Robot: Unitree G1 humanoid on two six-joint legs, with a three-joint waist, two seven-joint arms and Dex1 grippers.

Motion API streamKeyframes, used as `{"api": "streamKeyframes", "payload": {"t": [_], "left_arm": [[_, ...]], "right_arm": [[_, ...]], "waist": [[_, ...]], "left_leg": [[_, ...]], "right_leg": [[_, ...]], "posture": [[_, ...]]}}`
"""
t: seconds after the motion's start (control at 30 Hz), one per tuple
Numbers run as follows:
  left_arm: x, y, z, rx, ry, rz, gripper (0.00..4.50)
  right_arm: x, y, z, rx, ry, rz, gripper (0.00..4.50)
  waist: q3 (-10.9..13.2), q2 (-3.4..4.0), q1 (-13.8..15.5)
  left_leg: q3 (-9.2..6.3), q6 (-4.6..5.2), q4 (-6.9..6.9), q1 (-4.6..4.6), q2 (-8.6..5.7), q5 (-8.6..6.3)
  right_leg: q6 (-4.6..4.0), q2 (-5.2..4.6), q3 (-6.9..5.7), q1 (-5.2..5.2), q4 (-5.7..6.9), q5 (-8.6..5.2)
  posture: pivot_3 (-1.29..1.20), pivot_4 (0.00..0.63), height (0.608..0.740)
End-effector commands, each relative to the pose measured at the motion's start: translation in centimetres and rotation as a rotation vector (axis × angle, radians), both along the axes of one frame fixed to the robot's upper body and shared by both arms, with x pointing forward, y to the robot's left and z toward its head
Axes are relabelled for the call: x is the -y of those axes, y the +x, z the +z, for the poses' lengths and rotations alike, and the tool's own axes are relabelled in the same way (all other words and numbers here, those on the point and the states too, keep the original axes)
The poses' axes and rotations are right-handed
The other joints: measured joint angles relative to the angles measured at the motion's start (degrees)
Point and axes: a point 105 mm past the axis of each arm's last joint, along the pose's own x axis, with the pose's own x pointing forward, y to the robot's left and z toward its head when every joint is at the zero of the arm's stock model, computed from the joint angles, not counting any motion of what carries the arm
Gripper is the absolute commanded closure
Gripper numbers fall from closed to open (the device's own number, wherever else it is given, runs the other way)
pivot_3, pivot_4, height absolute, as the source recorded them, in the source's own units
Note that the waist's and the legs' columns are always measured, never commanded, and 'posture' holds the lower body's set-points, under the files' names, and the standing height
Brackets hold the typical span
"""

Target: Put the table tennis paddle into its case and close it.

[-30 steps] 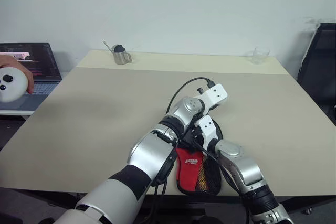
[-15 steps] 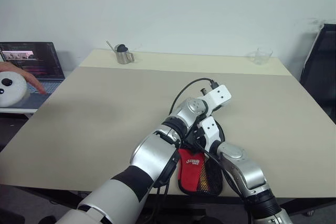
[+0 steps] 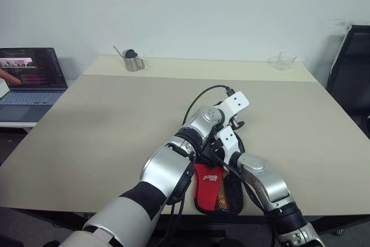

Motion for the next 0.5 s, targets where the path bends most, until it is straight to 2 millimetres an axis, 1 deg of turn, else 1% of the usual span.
{"api": "streamKeyframes", "payload": {"t": [0.03,0.17,0.27,0.37,0.5], "left_arm": [[-0.1,0.3,3.2,0.048,-0.088,-0.039,0.13],[-2.2,0.9,4.0,0.045,-0.11,-0.048,0.13],[-3.9,0.9,4.5,0.028,-0.122,-0.096,0.13],[-5.7,0.9,5.3,0.019,-0.139,-0.136,0.13],[-7.8,0.8,6.4,0.031,-0.152,-0.166,0.13]], "right_arm": [[1.5,1.1,1.5,0.021,0.024,-0.024,0.0],[2.7,1.7,3.4,0.069,0.024,-0.021,0.0],[3.6,1.7,4.8,0.104,0.016,-0.013,0.0],[4.2,1.4,6.0,0.128,0.018,0.003,0.0],[4.6,0.4,7.2,0.155,0.008,0.049,0.0]], "waist": [[0.01,0.02,-0.06],[0.03,0.04,-0.5],[0.03,0.05,-0.6],[0.04,0.07,-0.72],[0.05,0.07,-0.72]], "left_leg": [[0.01,0.0,0.0,-0.03,0.0,0.0],[0.04,0.0,0.0,-0.18,-0.02,0.0],[0.01,0.0,-0.02,-0.26,0.0,0.0],[0.01,-0.02,-0.03,-0.27,0.01,-0.01],[0.02,-0.02,-0.01,-0.27,0.02,-0.01]], "right_leg": [[0.0,0.01,0.01,-0.02,0.0,0.0],[0.01,0.01,0.03,-0.17,0.0,0.01],[0.0,0.06,0.03,-0.25,0.01,0.0],[-0.02,0.08,0.03,-0.27,0.01,-0.01],[-0.02,0.08,0.04,-0.27,0.04,-0.01]], "posture": [[0.0,0.15,0.74],[0.0,0.15,0.74],[0.0,0.15,0.74],[0.0,0.15,0.74],[0.0,0.15,0.74]]}}
